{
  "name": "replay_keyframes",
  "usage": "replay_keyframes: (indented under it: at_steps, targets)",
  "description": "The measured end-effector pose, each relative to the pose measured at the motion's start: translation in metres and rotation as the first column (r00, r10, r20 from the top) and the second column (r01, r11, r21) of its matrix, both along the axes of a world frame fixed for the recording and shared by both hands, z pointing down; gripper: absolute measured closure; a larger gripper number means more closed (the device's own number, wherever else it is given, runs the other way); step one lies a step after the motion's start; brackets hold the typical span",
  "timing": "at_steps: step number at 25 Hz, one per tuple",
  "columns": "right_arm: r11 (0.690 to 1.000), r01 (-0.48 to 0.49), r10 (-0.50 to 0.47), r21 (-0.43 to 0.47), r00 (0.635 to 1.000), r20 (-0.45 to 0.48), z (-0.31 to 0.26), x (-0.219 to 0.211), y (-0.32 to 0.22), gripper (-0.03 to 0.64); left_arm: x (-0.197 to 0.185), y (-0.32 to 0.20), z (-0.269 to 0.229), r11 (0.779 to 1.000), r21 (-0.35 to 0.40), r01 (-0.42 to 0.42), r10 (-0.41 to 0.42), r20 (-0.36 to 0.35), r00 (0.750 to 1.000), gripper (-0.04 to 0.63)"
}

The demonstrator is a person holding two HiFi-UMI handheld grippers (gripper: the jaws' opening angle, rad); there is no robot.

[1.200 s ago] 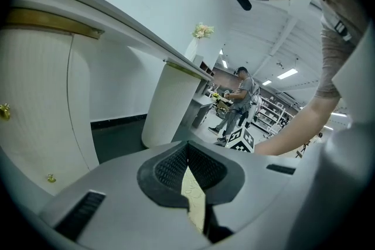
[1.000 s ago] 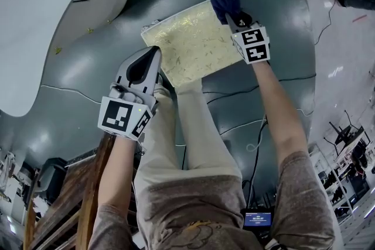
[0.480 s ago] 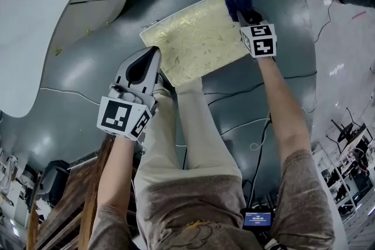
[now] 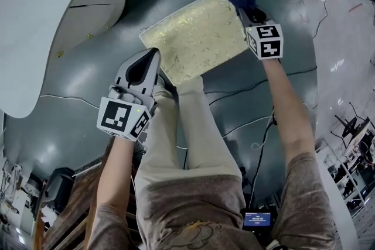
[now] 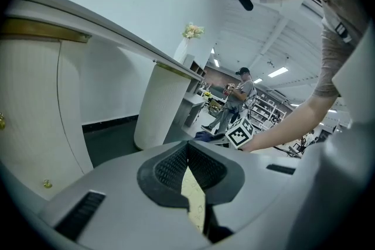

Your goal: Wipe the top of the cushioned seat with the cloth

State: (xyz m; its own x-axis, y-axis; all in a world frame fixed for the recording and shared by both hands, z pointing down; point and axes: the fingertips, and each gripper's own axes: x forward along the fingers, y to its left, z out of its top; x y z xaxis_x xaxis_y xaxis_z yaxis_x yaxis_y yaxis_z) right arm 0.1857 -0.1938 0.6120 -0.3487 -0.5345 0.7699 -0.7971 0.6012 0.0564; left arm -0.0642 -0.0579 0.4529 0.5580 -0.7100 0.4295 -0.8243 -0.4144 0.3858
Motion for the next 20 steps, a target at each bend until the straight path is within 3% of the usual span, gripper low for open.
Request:
replay_keyframes:
  at_steps: [9, 20]
  targets:
    - [0.995, 0.094, -0.095, 0.020, 0.989, 0.112, -0.032, -0.071, 0.062, 0.526, -0.013, 0.024, -0.008, 1.000, 0.013, -0.019, 0.019, -0.007, 1.000, 0.580]
    - [0.983, 0.177, -0.164, -0.043, 0.964, 0.208, -0.024, -0.162, 0.166, 0.526, -0.044, 0.060, -0.007, 1.000, 0.007, -0.003, 0.003, -0.011, 1.000, 0.581]
